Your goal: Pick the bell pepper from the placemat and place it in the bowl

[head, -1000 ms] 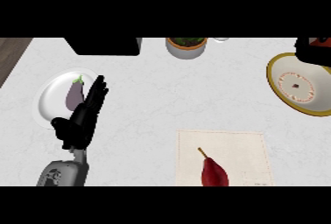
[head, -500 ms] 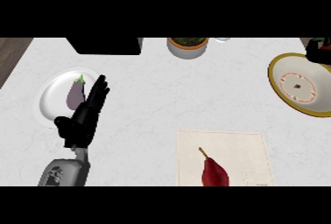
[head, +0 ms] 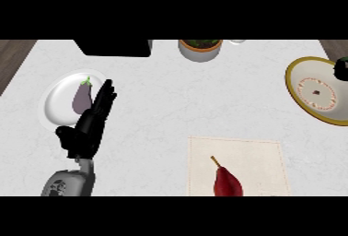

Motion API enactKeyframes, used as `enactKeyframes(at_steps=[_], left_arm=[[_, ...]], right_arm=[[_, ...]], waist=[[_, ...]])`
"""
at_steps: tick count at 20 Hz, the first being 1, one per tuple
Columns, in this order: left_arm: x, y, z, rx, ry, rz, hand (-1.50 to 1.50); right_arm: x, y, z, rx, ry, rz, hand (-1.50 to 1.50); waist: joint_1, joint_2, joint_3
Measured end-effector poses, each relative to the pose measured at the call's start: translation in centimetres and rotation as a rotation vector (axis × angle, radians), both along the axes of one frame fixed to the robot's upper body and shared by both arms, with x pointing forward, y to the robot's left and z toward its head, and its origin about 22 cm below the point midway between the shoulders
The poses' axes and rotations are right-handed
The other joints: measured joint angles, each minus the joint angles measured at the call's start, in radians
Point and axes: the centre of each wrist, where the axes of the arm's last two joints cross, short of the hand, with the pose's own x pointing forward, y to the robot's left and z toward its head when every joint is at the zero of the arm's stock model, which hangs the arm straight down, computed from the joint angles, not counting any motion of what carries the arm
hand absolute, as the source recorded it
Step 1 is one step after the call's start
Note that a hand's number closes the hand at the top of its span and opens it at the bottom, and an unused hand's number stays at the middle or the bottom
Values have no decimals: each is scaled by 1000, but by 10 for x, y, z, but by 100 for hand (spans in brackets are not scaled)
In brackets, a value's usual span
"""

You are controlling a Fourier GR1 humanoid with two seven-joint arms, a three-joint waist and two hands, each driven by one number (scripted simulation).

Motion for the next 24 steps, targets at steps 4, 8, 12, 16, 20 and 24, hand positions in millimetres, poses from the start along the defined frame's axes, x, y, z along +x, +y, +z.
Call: enactKeyframes(at_steps=[4,8,12,16,20,24], left_arm=[[-1,4,2,-1,-3,-6,0],[4,2,3,-2,-7,-9,0],[6,2,2,1,-4,-10,0],[0,-3,-4,-3,4,-7,0],[2,6,-4,-2,9,-2,0],[6,-1,-2,-1,9,1,0]], right_arm=[[-8,-14,-20,118,66,2,-150],[-18,-28,-31,212,103,84,-150],[-22,-35,-34,298,34,150,-150],[-21,-37,-28,361,-111,183,-150],[-26,-49,-21,430,-214,166,-150],[-31,-60,-12,520,-248,150,-150]], waist=[[8,4,1],[8,7,2],[8,7,3],[3,3,2],[-1,2,1],[-4,1,1]])
